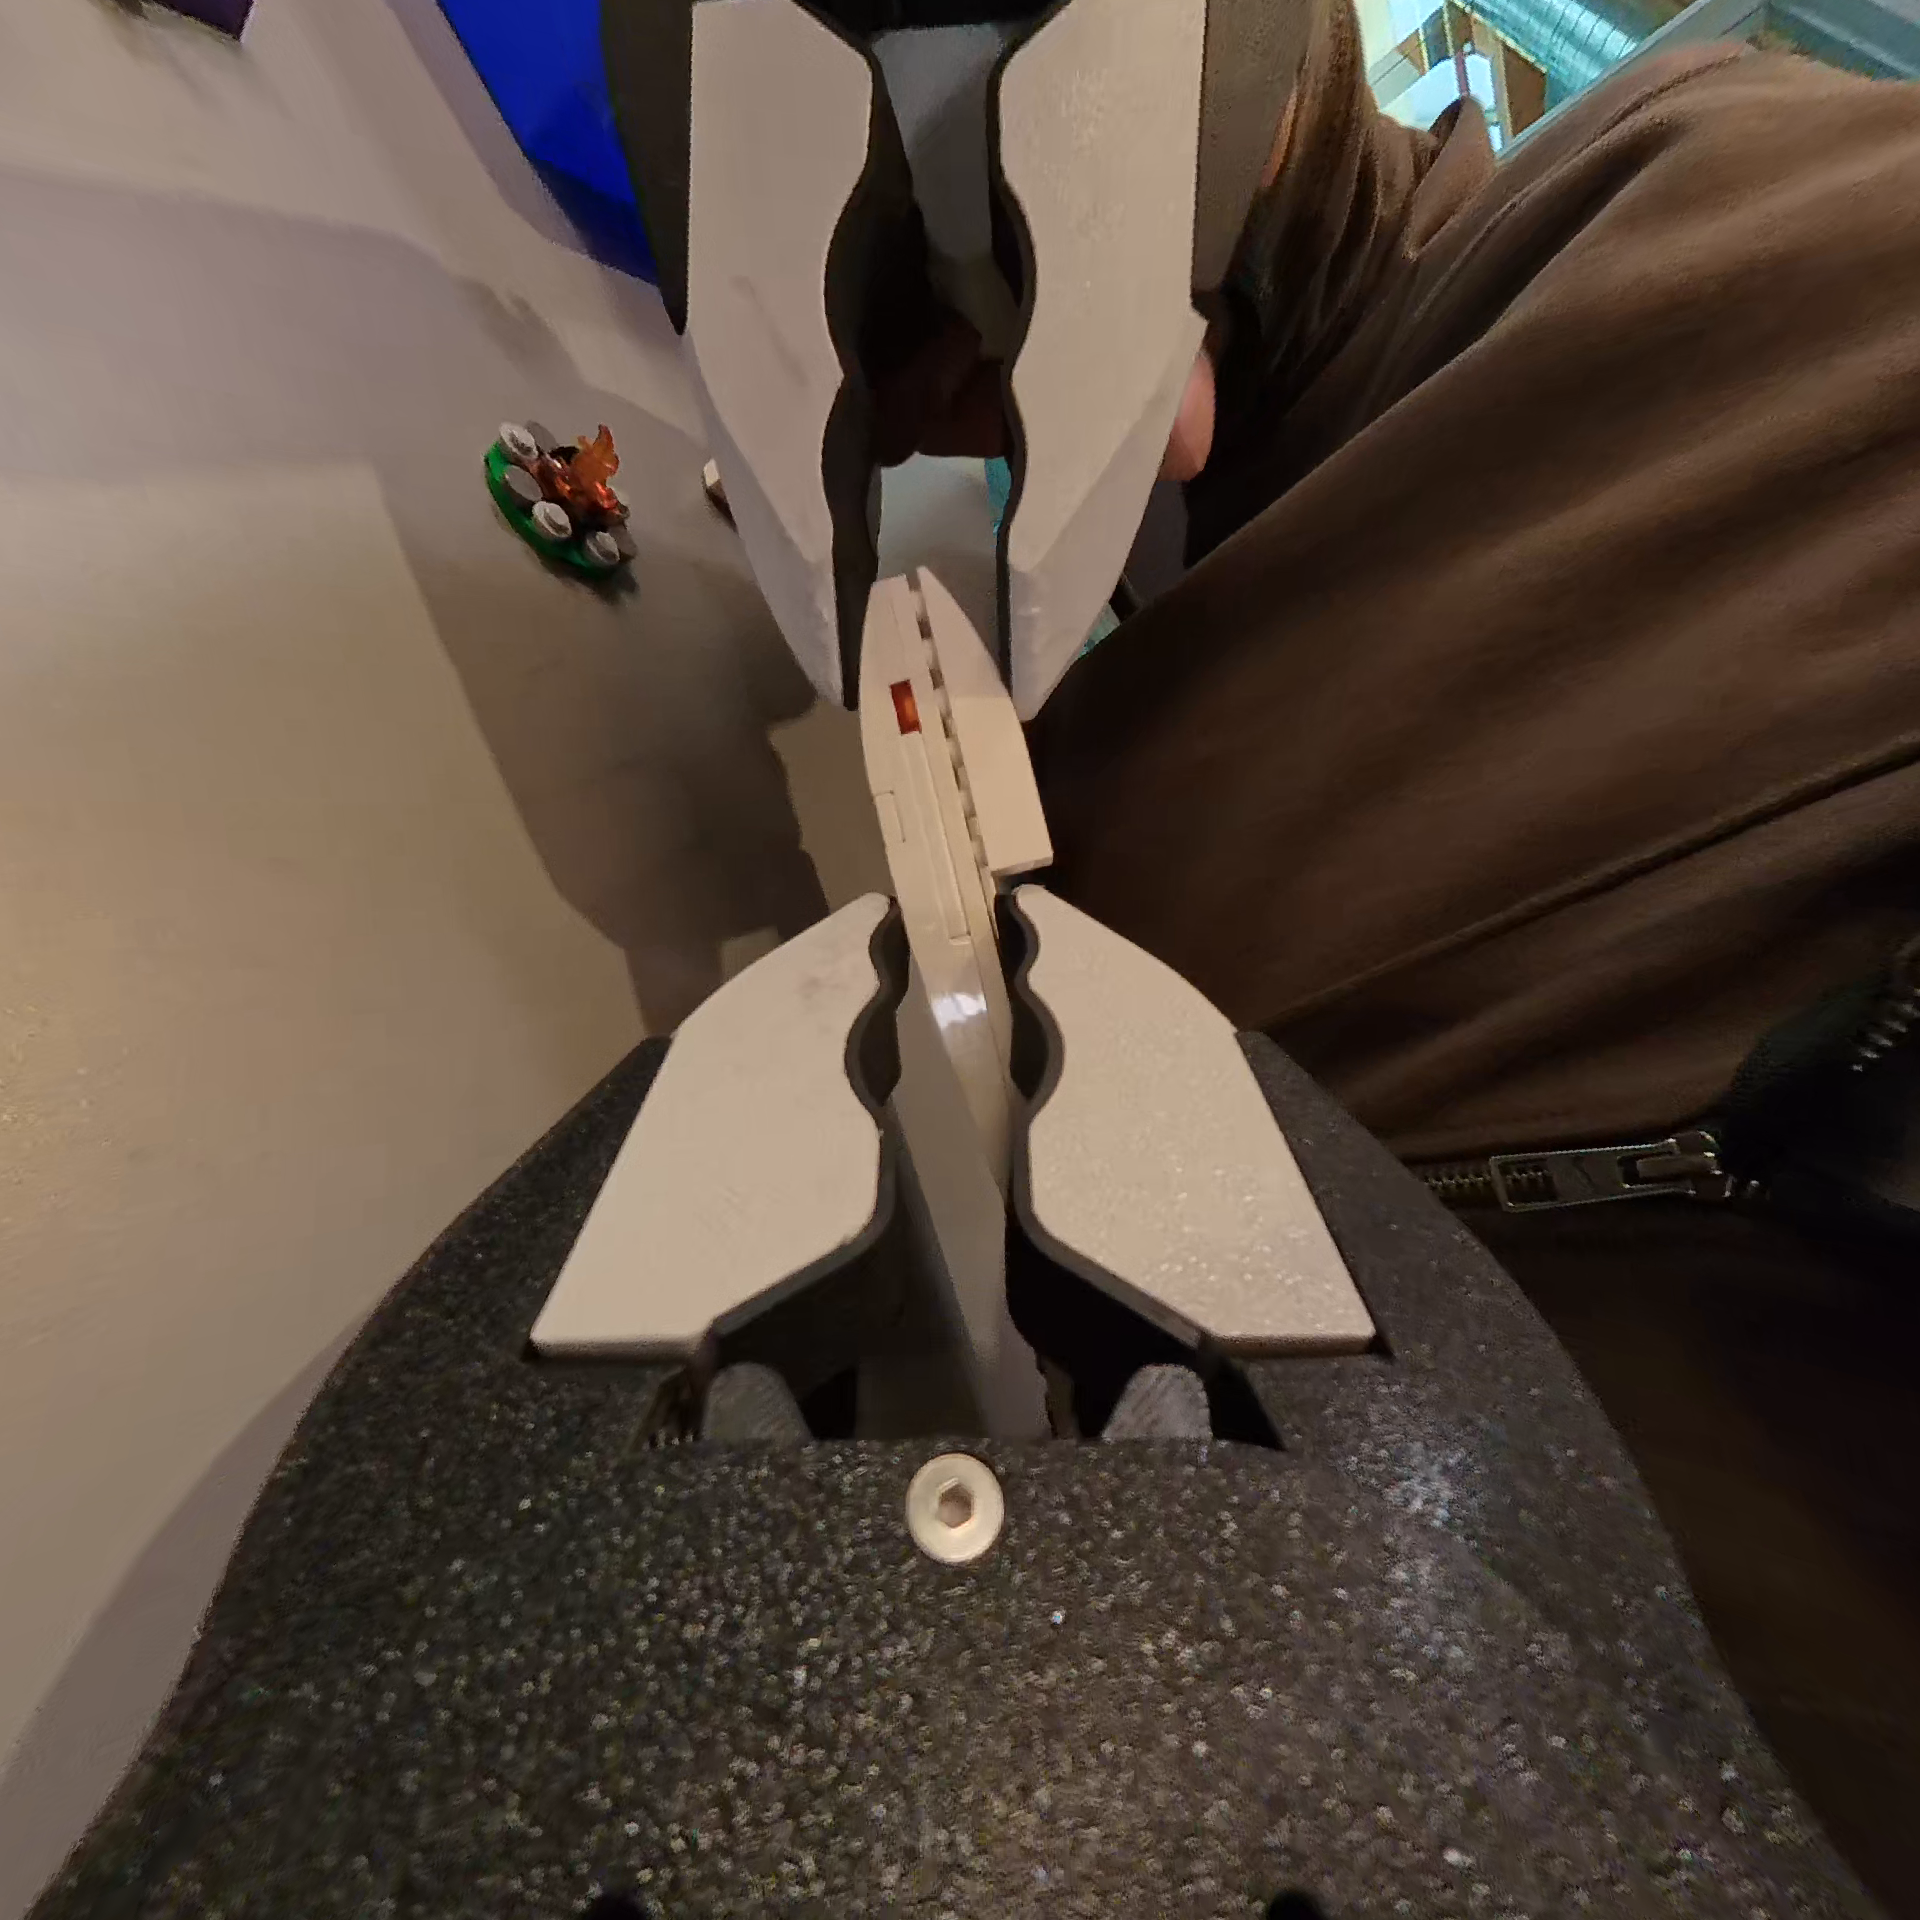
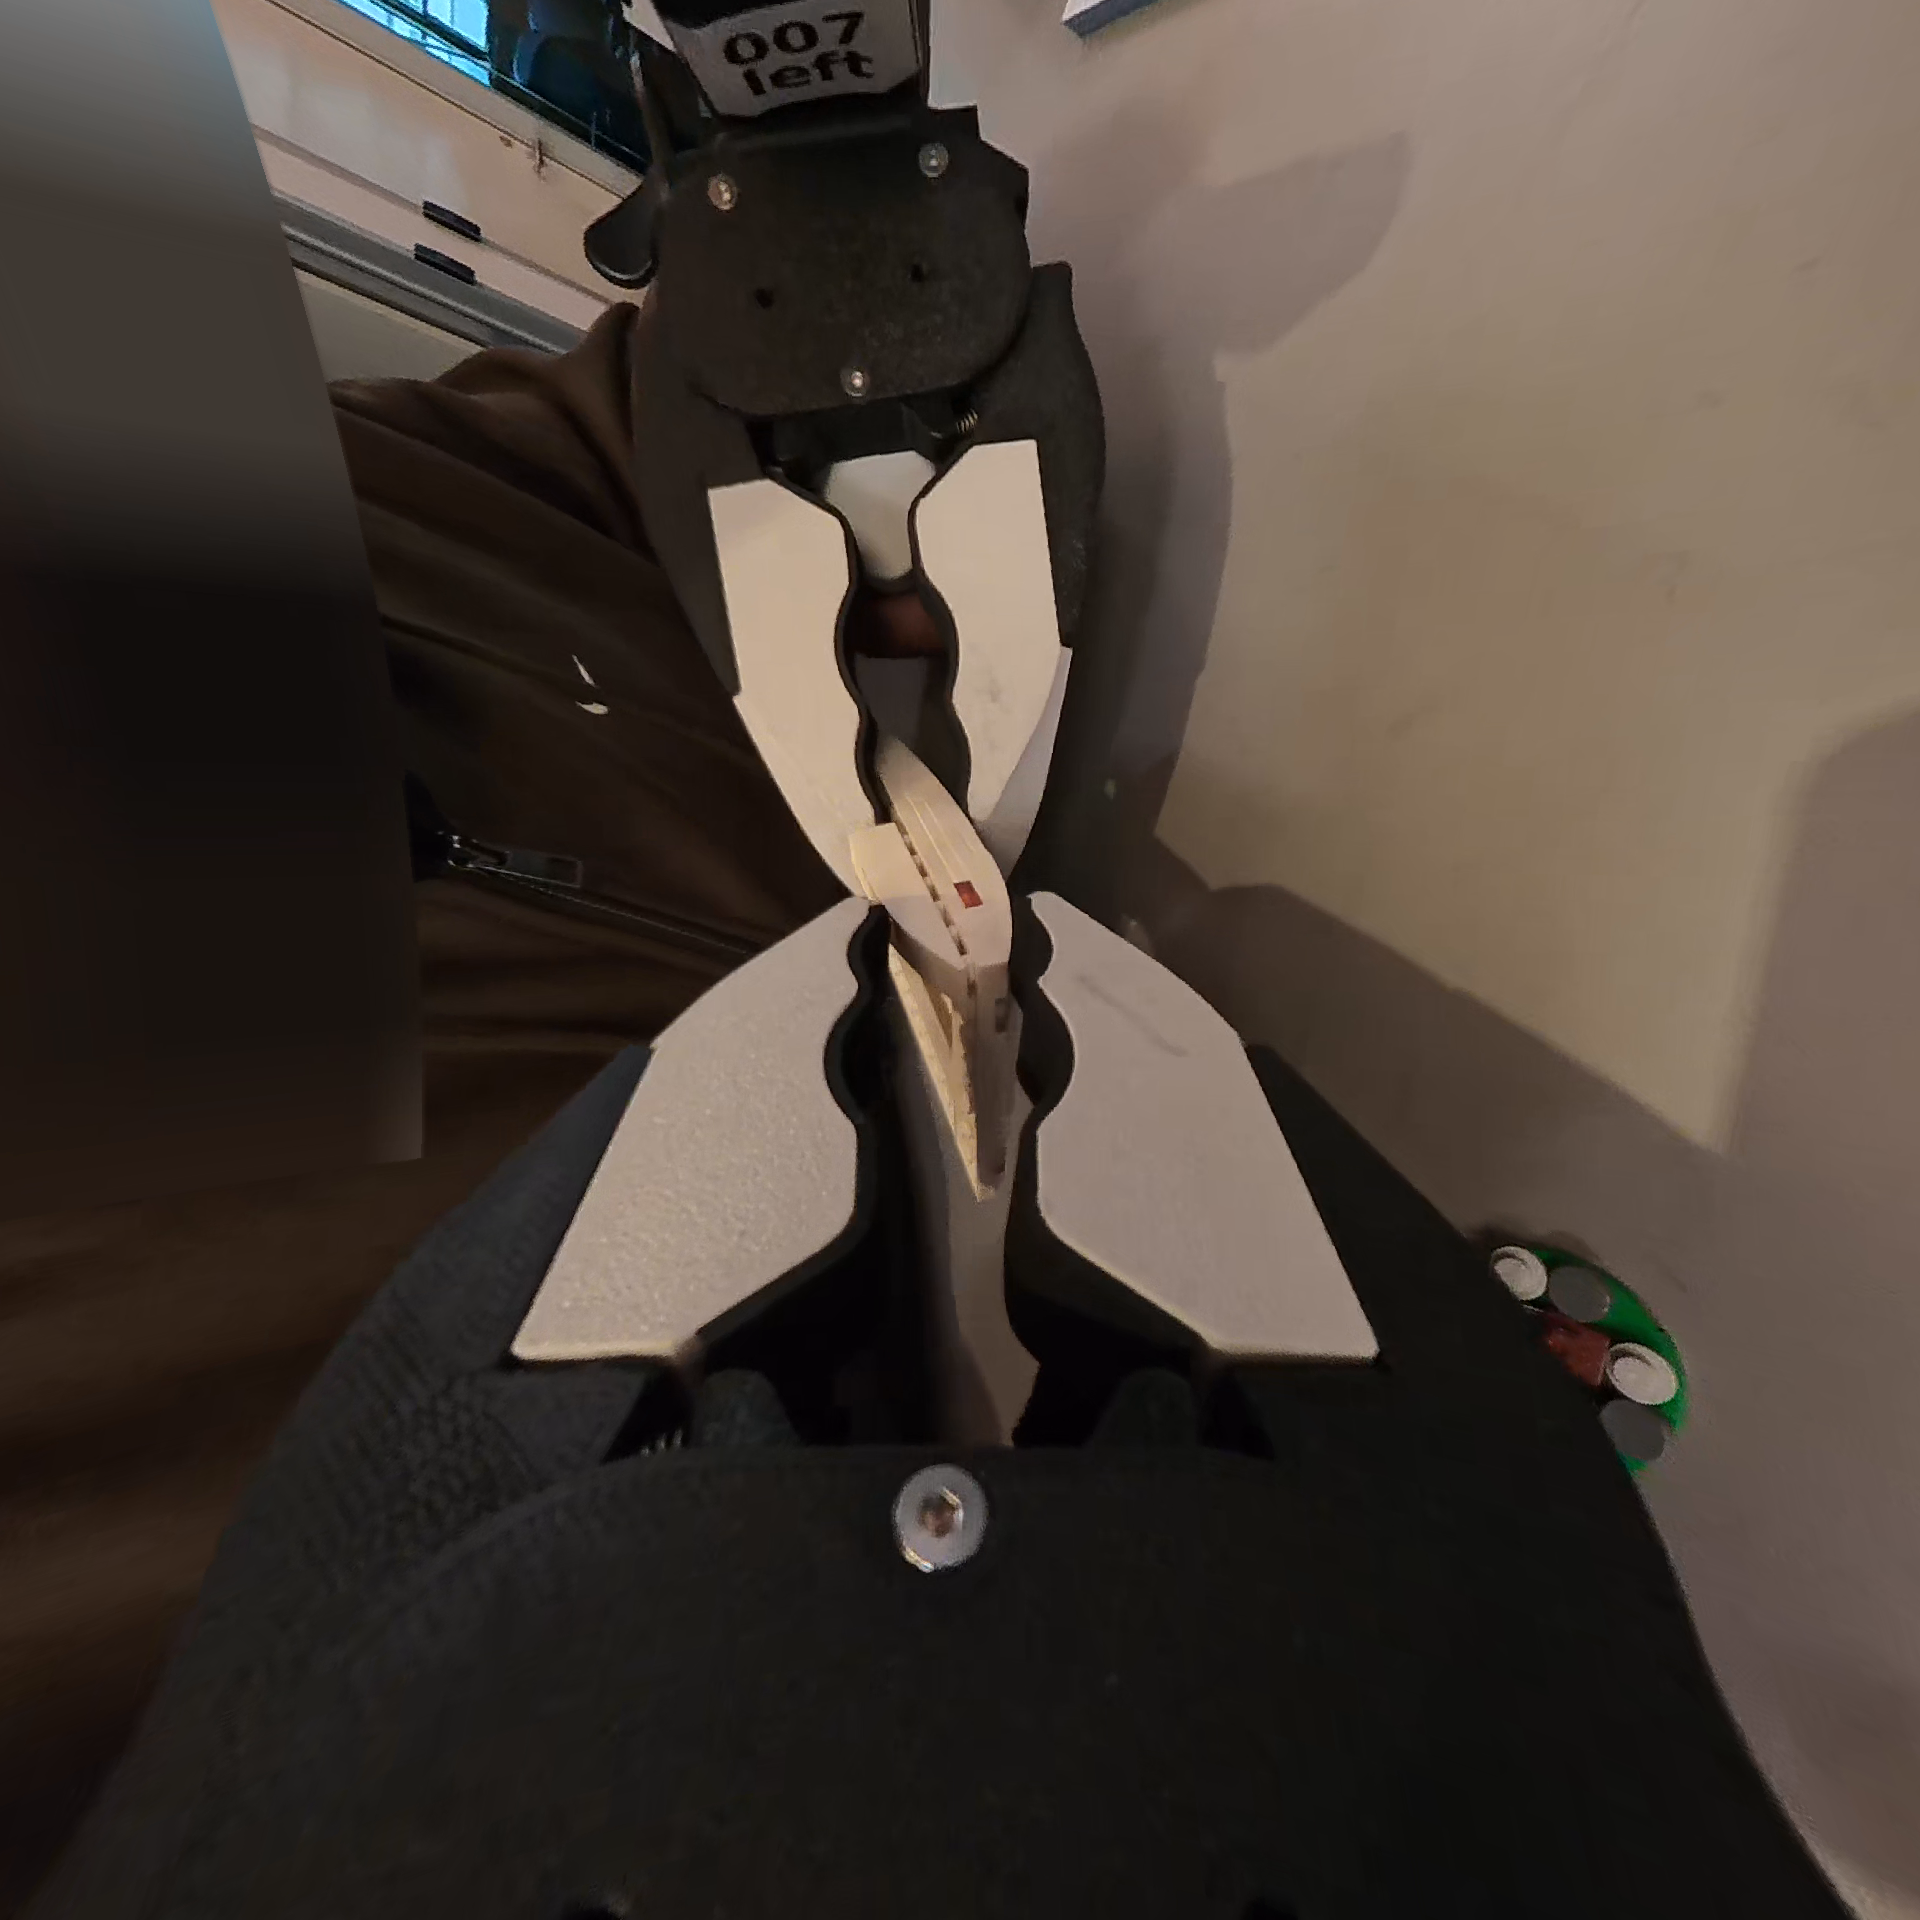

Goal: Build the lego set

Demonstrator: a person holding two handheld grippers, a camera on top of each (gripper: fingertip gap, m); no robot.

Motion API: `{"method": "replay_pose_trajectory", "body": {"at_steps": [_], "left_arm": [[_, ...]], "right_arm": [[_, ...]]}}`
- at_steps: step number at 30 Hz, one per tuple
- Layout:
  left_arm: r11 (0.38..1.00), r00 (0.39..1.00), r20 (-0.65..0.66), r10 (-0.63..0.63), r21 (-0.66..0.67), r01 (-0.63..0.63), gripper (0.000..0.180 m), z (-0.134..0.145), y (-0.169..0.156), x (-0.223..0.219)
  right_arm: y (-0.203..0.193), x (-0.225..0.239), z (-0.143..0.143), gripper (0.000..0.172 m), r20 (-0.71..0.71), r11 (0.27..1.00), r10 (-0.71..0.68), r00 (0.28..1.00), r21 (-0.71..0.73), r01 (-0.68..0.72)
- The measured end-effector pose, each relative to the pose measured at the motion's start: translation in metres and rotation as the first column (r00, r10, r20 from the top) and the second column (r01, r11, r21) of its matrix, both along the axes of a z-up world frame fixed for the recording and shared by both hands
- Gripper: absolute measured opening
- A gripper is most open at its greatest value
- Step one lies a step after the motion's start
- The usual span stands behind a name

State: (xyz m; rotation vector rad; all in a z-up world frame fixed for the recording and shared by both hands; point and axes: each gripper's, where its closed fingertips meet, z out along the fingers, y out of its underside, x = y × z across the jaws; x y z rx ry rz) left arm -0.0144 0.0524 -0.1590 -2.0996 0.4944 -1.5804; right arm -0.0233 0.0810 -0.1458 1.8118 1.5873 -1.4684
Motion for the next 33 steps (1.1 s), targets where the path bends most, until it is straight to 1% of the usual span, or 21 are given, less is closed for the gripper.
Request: {"method": "replay_pose_trajectory", "body": {"at_steps": [5, 12, 20, 33], "left_arm": [[1.000, 1.000, 0.006, -0.003, -0.002, 0.003, 0.016, -0.0009, 0.0000, 0.0003], [1.000, 1.000, 0.006, 0.000, 0.014, 0.000, 0.017, 0.0013, 0.0009, -0.0012], [0.999, 0.999, 0.019, -0.027, 0.038, 0.026, 0.017, 0.0063, -0.0029, 0.0007], [0.998, 1.000, 0.006, -0.029, 0.053, 0.029, 0.016, 0.0068, -0.0028, -0.0004]], "right_arm": [[-0.0006, 0.0008, -0.0006, 0.022, 0.004, 0.997, 0.032, 0.999, 0.068, -0.032], [0.0002, -0.0009, 0.0021, 0.022, 0.012, 0.998, 0.036, 0.999, 0.047, -0.036], [-0.0069, -0.0013, 0.0080, 0.024, -0.033, 0.998, 0.064, 0.997, -0.026, -0.065], [-0.0076, -0.0008, 0.0083, 0.022, -0.052, 0.997, 0.080, 0.995, -0.013, -0.081]]}}
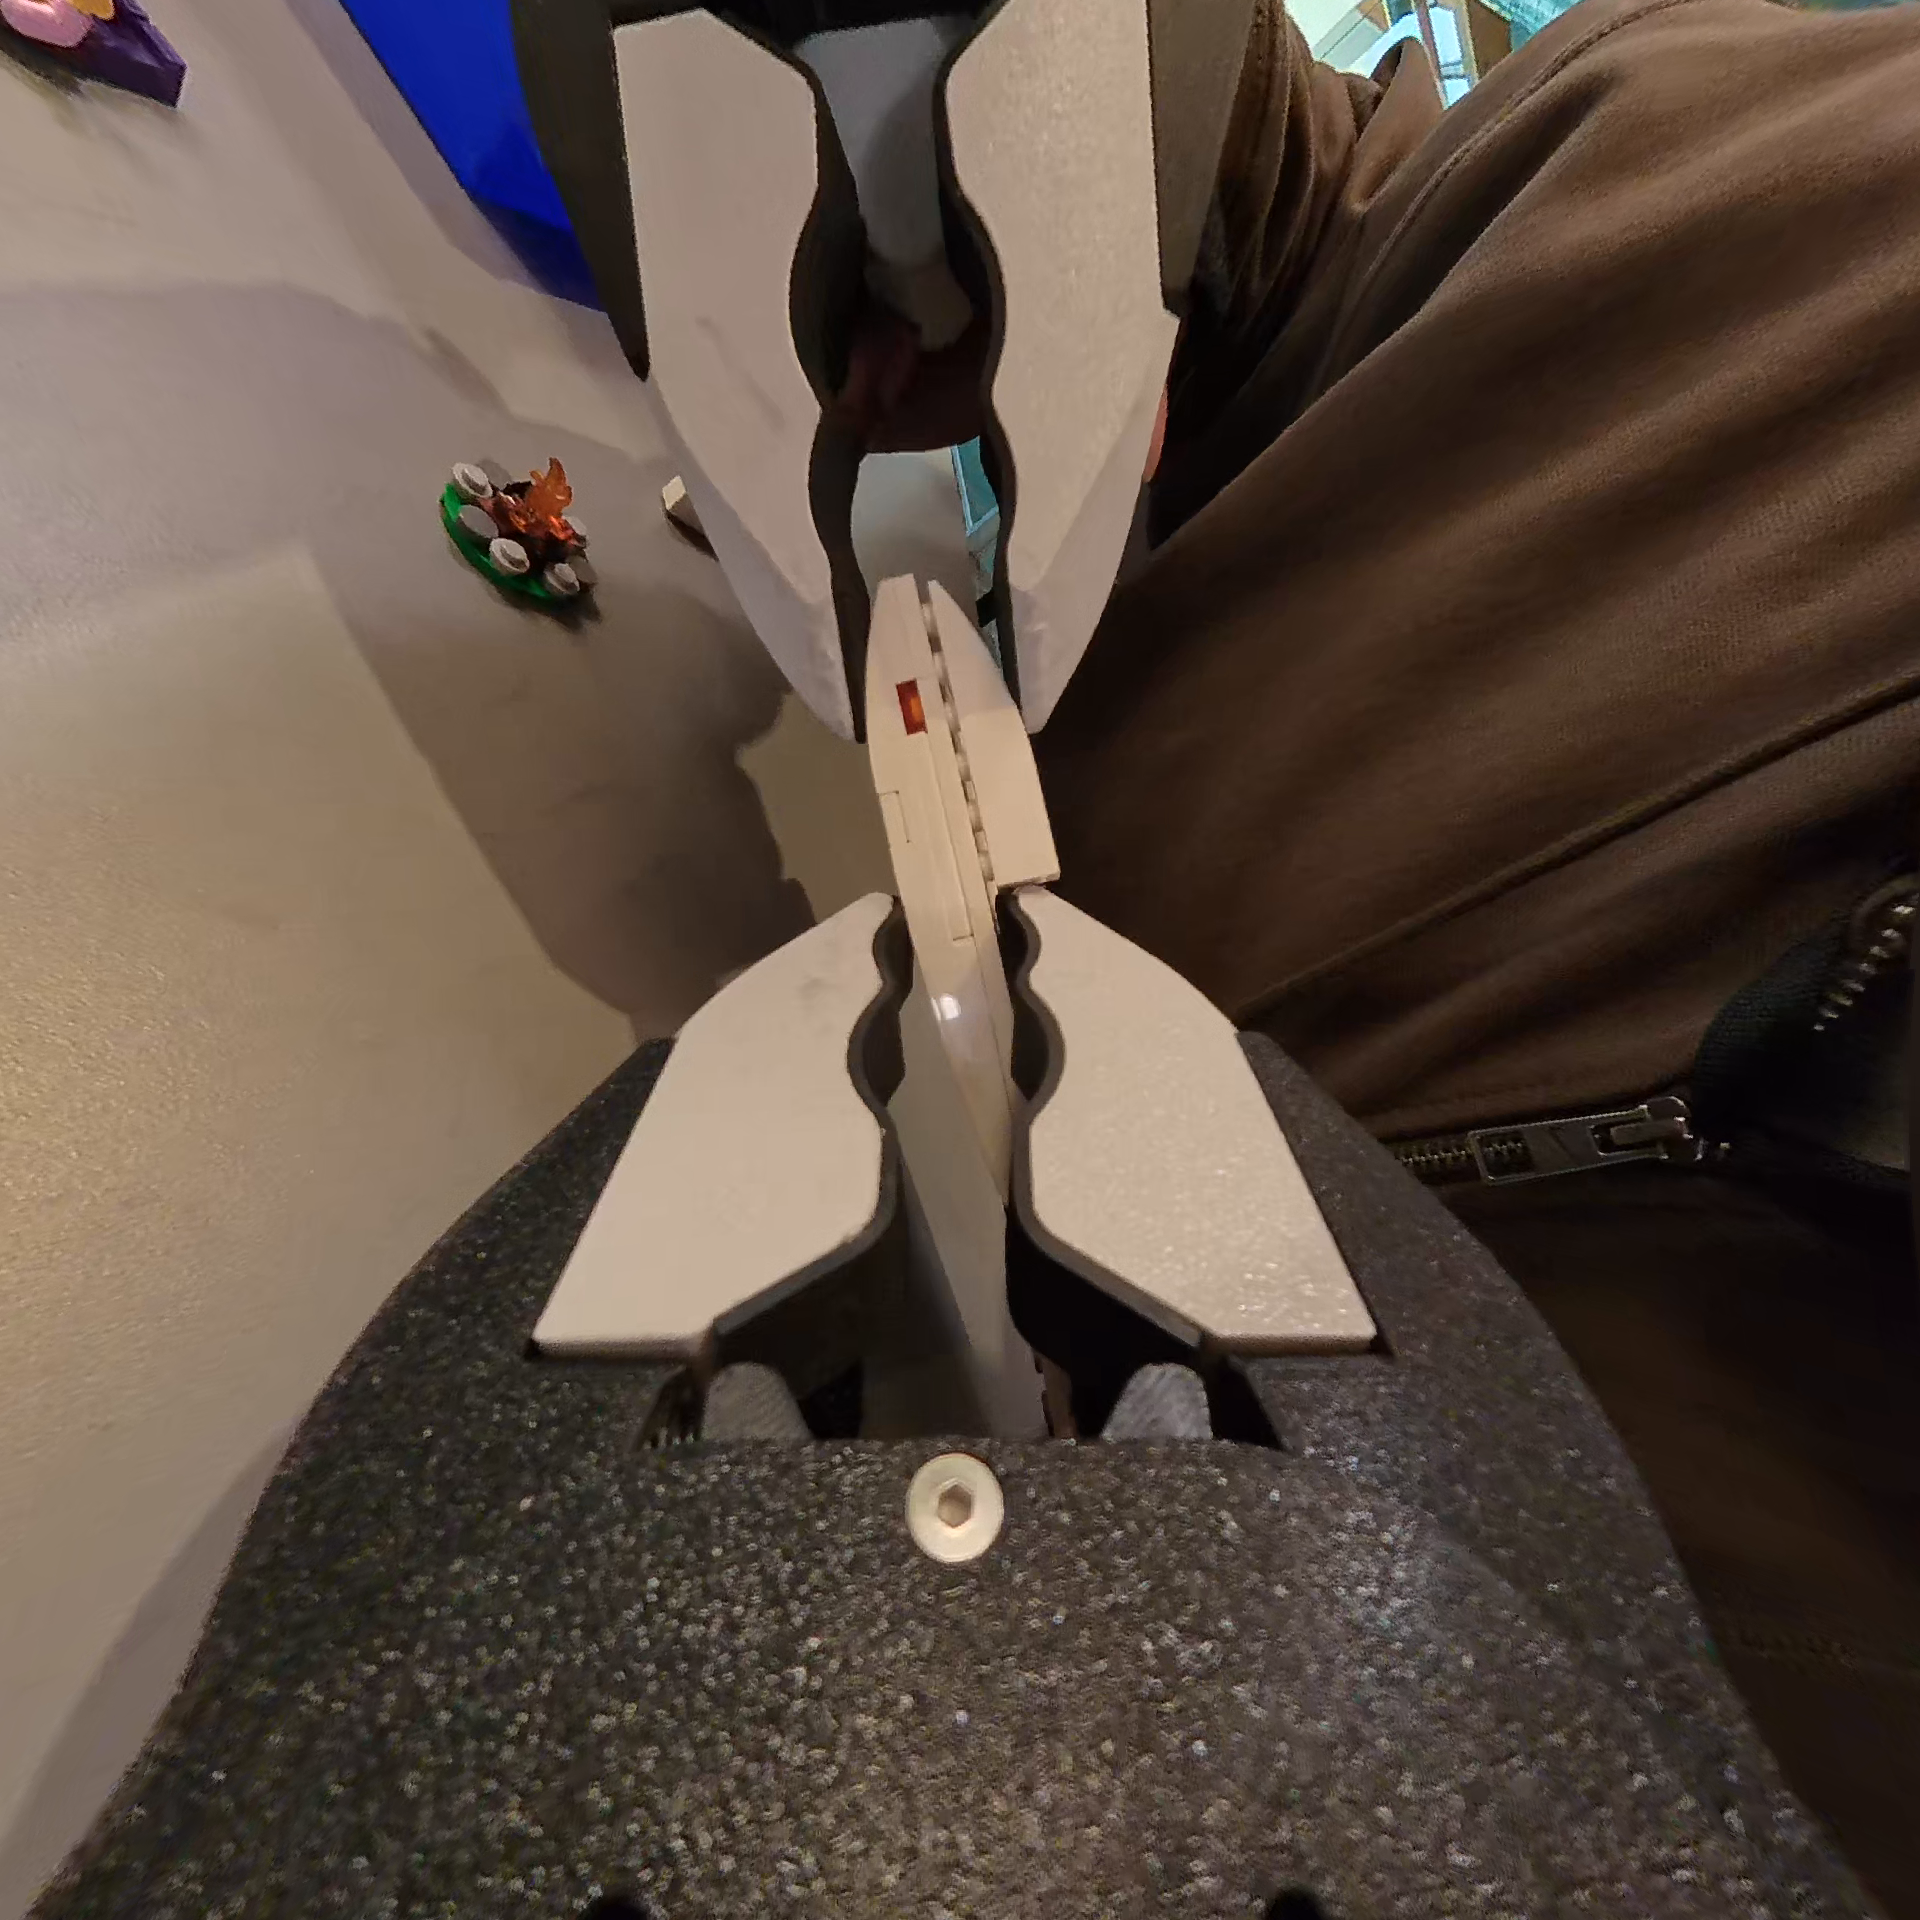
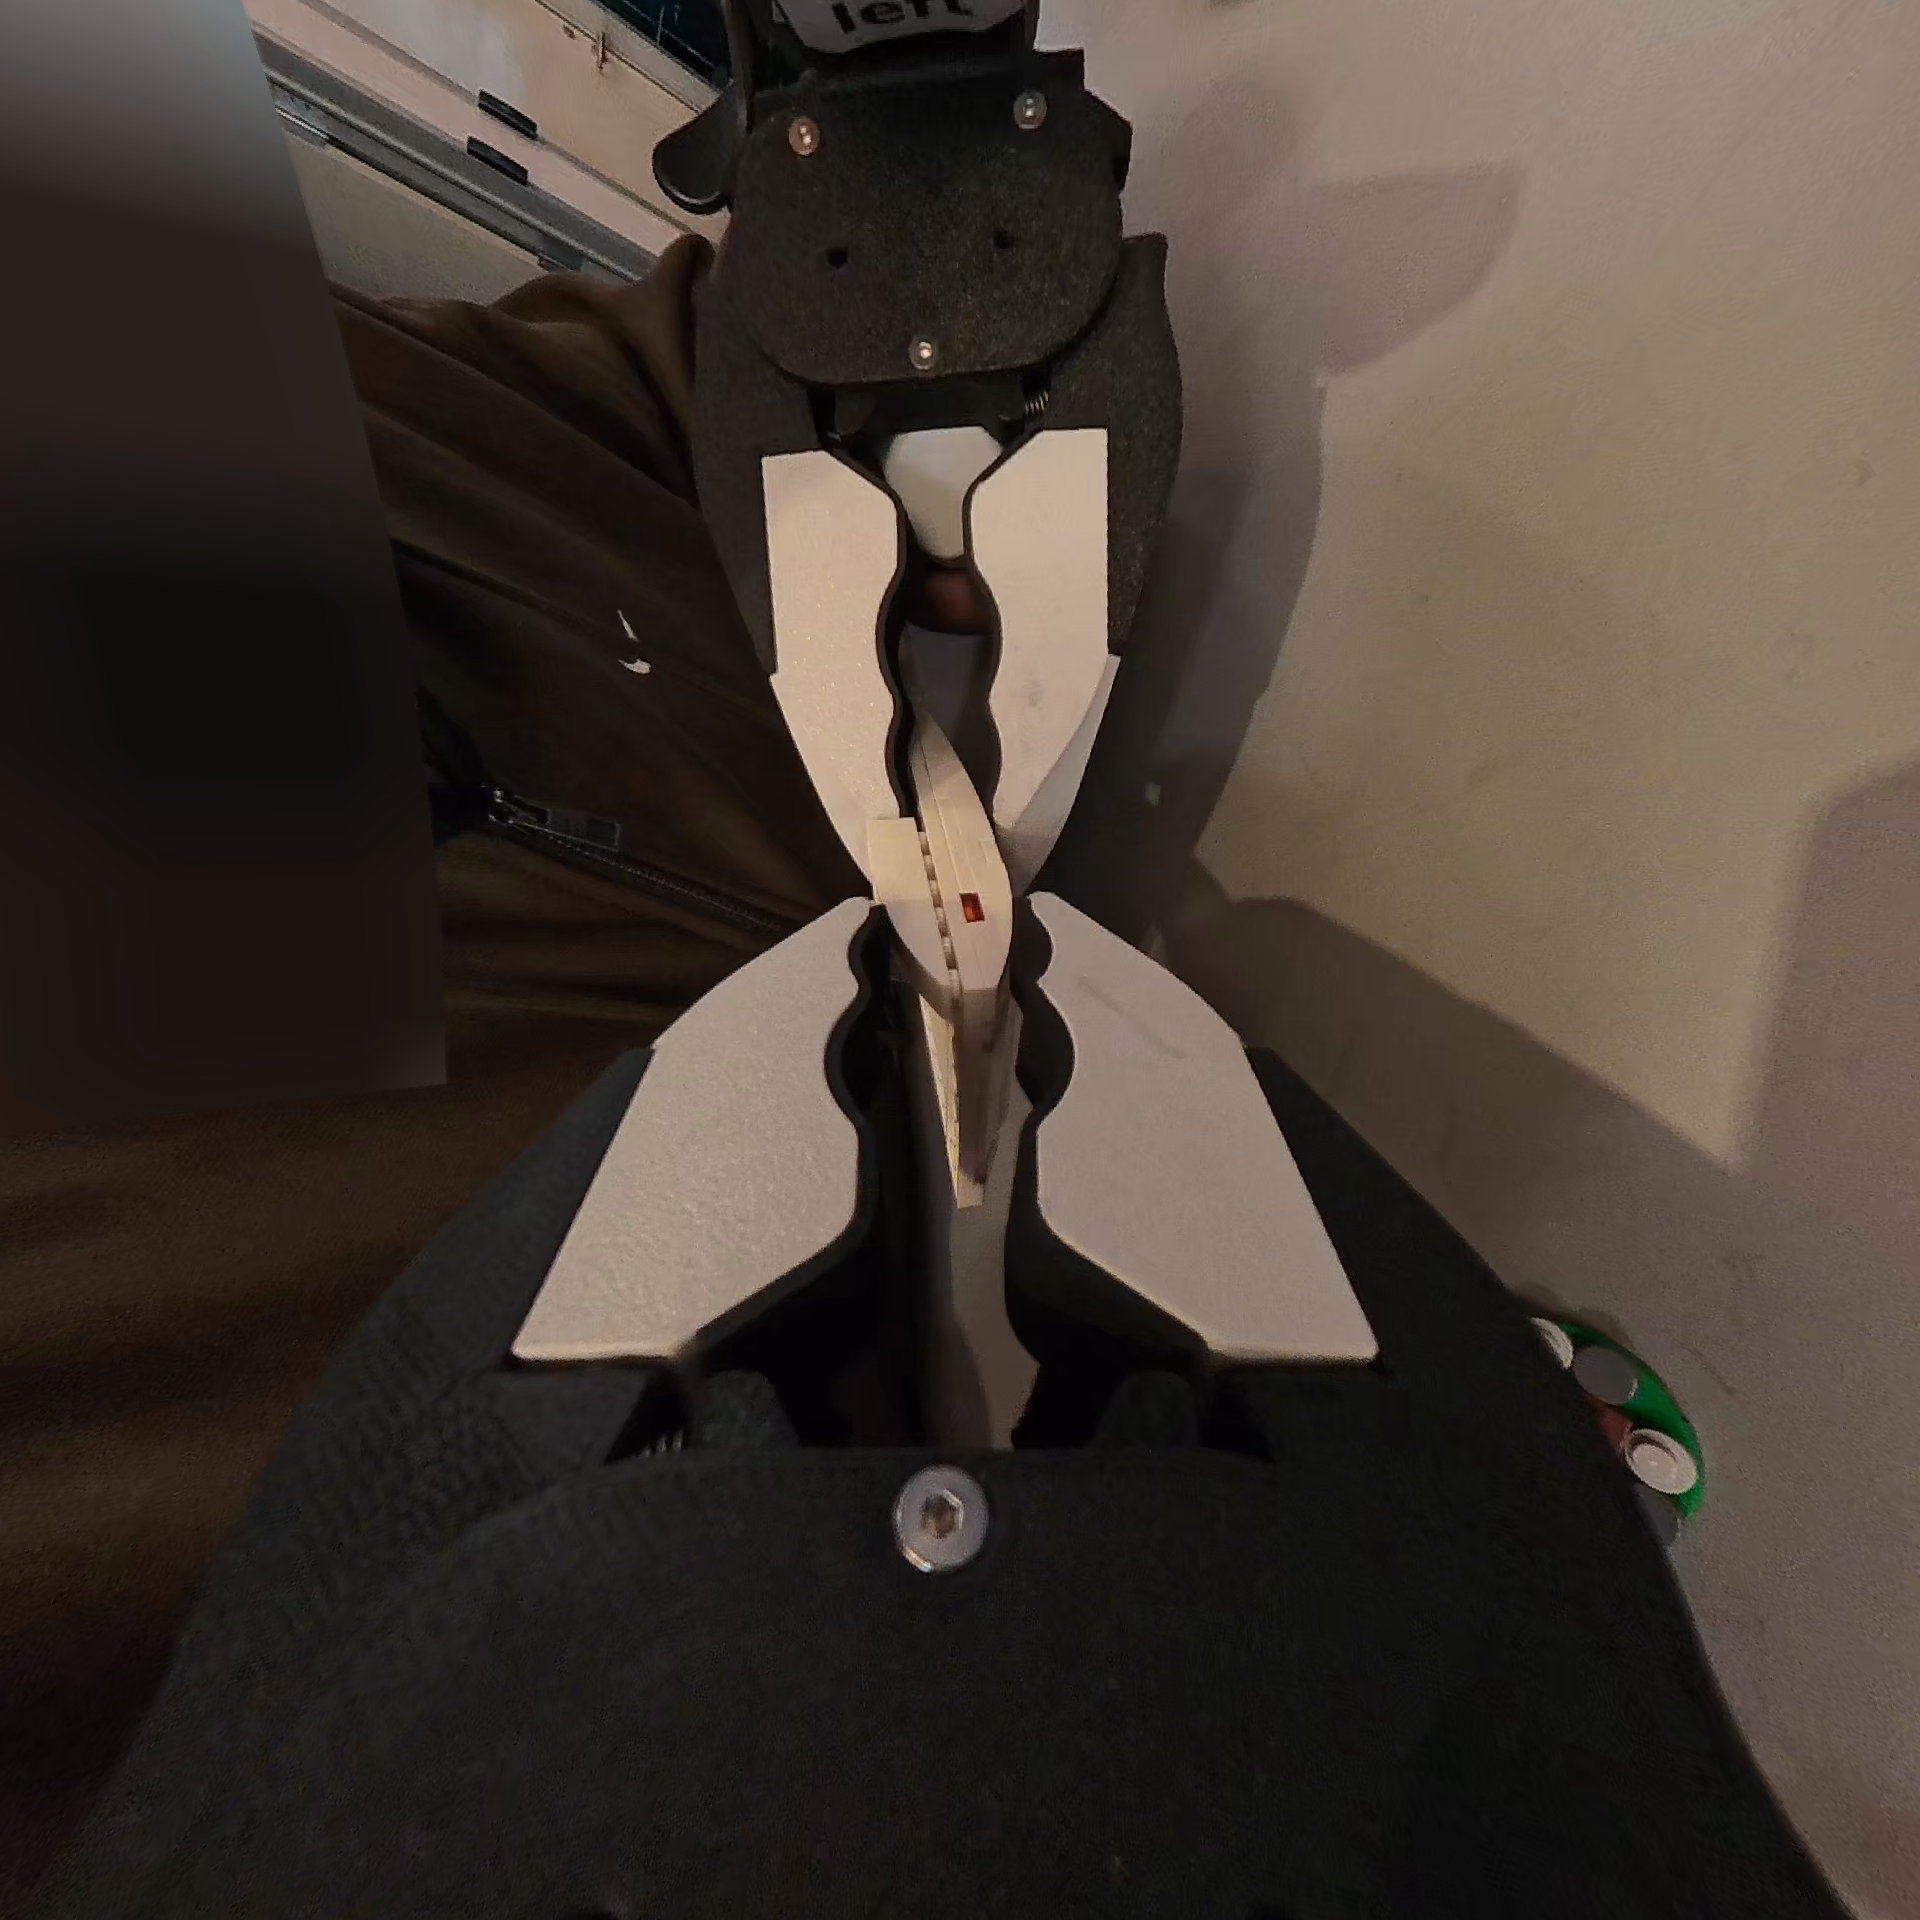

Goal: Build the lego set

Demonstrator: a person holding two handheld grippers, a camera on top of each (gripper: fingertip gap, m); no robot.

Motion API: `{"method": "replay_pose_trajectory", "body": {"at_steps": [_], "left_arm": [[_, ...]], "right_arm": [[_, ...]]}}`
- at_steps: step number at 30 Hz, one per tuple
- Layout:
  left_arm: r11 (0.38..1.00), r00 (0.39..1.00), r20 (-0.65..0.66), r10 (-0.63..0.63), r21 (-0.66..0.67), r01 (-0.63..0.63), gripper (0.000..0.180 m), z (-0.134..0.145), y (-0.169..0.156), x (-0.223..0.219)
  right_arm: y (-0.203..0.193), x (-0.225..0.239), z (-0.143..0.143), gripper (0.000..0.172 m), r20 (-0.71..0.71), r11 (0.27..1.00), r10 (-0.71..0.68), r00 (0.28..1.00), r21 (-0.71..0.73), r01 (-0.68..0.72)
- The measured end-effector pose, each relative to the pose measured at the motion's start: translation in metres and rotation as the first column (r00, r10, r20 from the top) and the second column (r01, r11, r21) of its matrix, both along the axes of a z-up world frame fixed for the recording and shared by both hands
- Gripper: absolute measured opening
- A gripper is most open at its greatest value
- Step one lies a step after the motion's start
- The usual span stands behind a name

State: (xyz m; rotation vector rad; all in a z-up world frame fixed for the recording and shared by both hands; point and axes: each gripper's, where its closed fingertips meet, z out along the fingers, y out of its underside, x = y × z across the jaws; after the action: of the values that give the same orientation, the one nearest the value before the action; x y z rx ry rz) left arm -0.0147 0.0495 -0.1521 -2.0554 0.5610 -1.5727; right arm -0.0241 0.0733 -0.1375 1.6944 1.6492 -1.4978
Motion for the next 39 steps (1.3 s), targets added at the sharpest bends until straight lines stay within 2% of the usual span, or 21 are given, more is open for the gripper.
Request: {"method": "replay_pose_trajectory", "body": {"at_steps": [8, 14, 24, 39], "left_arm": [[1.000, 1.000, 0.012, 0.001, 0.014, -0.001, 0.018, 0.002, 0.001, -0.001], [1.000, 0.998, 0.054, -0.018, 0.006, 0.018, 0.035, 0.010, 0.000, 0.000], [0.996, 0.995, 0.043, 0.088, 0.010, -0.088, 0.027, 0.020, 0.014, 0.004], [0.989, 0.990, 0.078, 0.116, 0.089, -0.122, 0.027, 0.024, 0.019, 0.006]], "right_arm": [[0.001, -0.002, 0.002, 0.022, -0.009, 1.000, -0.003, 1.000, 0.015, 0.003], [0.003, -0.005, 0.006, 0.022, -0.019, 0.999, -0.013, 1.000, 0.042, 0.014], [0.000, -0.002, 0.014, 0.021, -0.034, 0.991, 0.006, 0.999, 0.136, -0.001], [0.004, -0.003, 0.019, 0.021, -0.096, 0.982, 0.025, 0.995, 0.188, -0.007]]}}
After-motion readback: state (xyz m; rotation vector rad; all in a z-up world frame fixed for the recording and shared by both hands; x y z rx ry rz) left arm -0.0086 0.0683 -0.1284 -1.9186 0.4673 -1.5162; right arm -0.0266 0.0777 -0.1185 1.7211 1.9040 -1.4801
